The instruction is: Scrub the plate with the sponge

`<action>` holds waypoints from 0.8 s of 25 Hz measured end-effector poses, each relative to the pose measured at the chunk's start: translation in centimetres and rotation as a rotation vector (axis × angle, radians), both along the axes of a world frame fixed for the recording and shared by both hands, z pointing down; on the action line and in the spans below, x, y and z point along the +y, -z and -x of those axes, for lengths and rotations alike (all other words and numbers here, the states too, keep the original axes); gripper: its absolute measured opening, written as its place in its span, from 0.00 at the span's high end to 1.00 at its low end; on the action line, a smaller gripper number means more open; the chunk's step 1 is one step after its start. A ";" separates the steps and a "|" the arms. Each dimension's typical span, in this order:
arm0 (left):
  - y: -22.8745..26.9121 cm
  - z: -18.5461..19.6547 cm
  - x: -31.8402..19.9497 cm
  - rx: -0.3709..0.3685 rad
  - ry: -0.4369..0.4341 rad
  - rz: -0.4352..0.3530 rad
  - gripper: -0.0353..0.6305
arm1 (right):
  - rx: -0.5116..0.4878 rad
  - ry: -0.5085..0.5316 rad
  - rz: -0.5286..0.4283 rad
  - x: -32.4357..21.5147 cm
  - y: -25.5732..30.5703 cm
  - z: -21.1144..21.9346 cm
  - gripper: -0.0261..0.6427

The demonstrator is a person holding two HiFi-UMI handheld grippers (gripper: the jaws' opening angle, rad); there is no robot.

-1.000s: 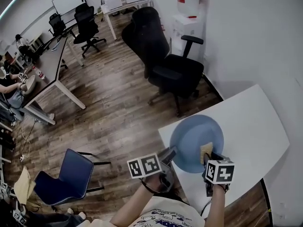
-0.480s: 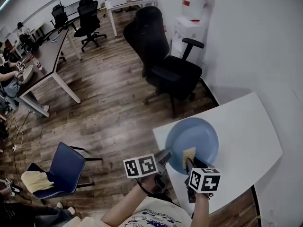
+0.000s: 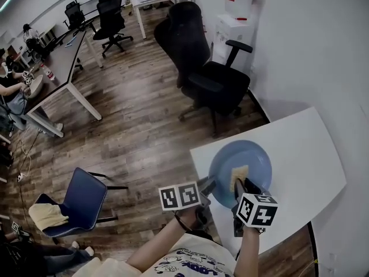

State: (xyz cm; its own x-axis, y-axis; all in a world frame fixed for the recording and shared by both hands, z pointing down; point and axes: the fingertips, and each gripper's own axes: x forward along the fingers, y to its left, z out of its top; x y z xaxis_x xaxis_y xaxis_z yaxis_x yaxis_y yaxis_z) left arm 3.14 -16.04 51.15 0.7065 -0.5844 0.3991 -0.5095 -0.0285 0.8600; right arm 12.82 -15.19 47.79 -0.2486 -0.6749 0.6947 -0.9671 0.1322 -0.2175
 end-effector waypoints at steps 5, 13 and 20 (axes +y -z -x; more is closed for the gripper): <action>0.3 0.2 0.1 0.009 0.005 0.000 0.85 | 0.002 -0.031 -0.034 -0.3 0.7 -0.3 0.81; 1.2 -0.2 -0.1 0.012 -0.009 -0.016 0.85 | 0.011 -0.047 -0.044 -0.7 1.0 -0.6 0.81; 1.2 -0.1 0.1 -0.003 -0.015 -0.025 0.85 | 0.005 -0.049 -0.047 -0.8 1.1 -0.3 0.81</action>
